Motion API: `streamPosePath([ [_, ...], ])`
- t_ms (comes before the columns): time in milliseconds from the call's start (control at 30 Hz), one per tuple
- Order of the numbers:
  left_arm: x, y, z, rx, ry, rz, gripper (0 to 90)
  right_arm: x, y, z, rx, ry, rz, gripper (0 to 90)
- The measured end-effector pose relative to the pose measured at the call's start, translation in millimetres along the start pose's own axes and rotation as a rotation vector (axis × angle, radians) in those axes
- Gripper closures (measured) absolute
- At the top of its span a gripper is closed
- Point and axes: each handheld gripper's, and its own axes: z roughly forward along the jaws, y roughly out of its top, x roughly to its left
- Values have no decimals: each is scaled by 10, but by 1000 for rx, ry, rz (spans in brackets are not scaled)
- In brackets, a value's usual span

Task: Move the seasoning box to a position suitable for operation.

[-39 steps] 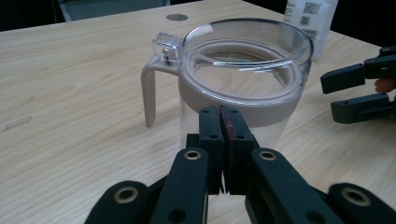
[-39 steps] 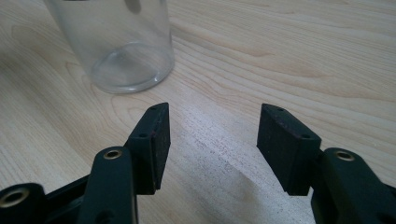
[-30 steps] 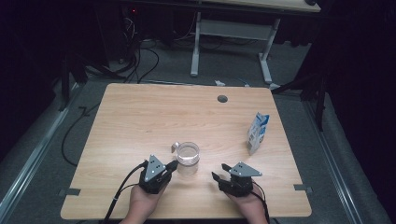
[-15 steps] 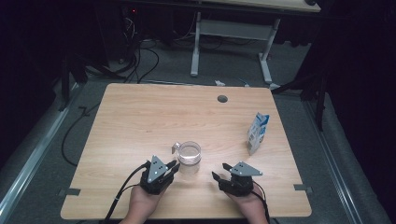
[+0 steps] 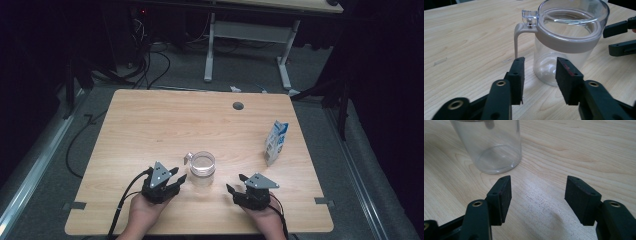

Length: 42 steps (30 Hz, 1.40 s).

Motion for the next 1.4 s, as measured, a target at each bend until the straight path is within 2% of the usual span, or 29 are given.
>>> streamPosePath([
  [67,27,53,-8,-33,7,-12,603,-1,1,-2,-5,10,1,380],
  [167,64,129,-4,-51,0,-52,575,0,3,-1,-10,10,0,378],
  [300,91,188,17,-52,-12,-61,587,0,1,7,-6,4,-1,377],
  [400,100,220,55,-49,3,-55,600,1,2,5,-7,4,1,377],
  [433,107,236,65,-46,1,-57,644,2,4,2,-7,4,-1,378],
  [467,113,259,82,-47,1,-66,644,2,4,2,-7,4,-1,378],
  [500,119,275,93,-45,-1,-66,695,2,4,3,-6,2,-2,377],
  [533,125,292,101,-48,-5,-73,695,2,4,3,-6,2,-2,377],
  [767,128,367,186,-59,-15,-121,853,-9,7,5,-9,3,-1,377],
  [867,93,380,228,-71,-23,-110,897,-8,4,-1,-9,3,-2,377],
  [967,66,401,270,-72,-27,-106,898,-4,4,2,-7,3,-2,377],
  [1100,38,426,318,-83,-34,-77,898,-4,3,9,-1,4,-4,377],
  [1167,25,442,336,-86,-46,-75,898,-1,2,14,1,5,-3,377],
  [1267,0,447,376,-90,-40,-64,896,1,2,15,0,7,-5,378],
  [1400,-28,460,425,-96,-43,-70,893,2,-1,18,0,7,-8,379],
])
